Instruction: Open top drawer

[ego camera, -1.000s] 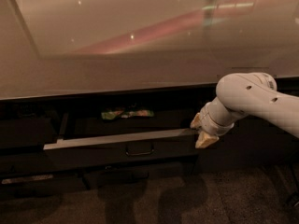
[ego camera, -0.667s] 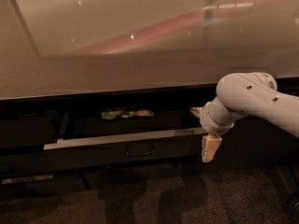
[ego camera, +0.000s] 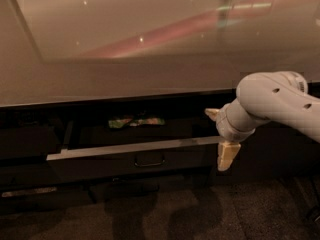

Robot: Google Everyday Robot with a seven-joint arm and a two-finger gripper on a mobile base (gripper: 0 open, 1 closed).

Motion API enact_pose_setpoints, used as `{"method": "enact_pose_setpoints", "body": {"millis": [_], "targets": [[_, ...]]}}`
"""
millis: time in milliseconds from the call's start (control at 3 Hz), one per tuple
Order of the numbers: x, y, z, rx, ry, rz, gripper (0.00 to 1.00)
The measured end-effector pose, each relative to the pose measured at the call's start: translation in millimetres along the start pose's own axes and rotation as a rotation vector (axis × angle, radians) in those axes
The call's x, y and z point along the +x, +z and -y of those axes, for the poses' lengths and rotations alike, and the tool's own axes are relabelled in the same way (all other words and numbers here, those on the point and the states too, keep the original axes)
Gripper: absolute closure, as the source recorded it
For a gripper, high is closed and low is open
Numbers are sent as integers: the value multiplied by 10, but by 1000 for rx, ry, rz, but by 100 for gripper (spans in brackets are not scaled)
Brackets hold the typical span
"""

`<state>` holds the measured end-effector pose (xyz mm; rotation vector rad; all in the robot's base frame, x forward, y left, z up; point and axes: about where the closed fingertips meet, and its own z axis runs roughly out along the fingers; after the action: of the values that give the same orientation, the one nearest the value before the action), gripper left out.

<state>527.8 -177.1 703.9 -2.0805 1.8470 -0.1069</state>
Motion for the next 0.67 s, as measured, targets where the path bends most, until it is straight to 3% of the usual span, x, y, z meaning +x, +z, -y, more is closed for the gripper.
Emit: {"method": "enact_pose_setpoints", "body": {"millis": [333,667], "targets": [[-9,-36,12,6,-3,-3,0],[-9,-36,12,6,-3,-3,19]]}}
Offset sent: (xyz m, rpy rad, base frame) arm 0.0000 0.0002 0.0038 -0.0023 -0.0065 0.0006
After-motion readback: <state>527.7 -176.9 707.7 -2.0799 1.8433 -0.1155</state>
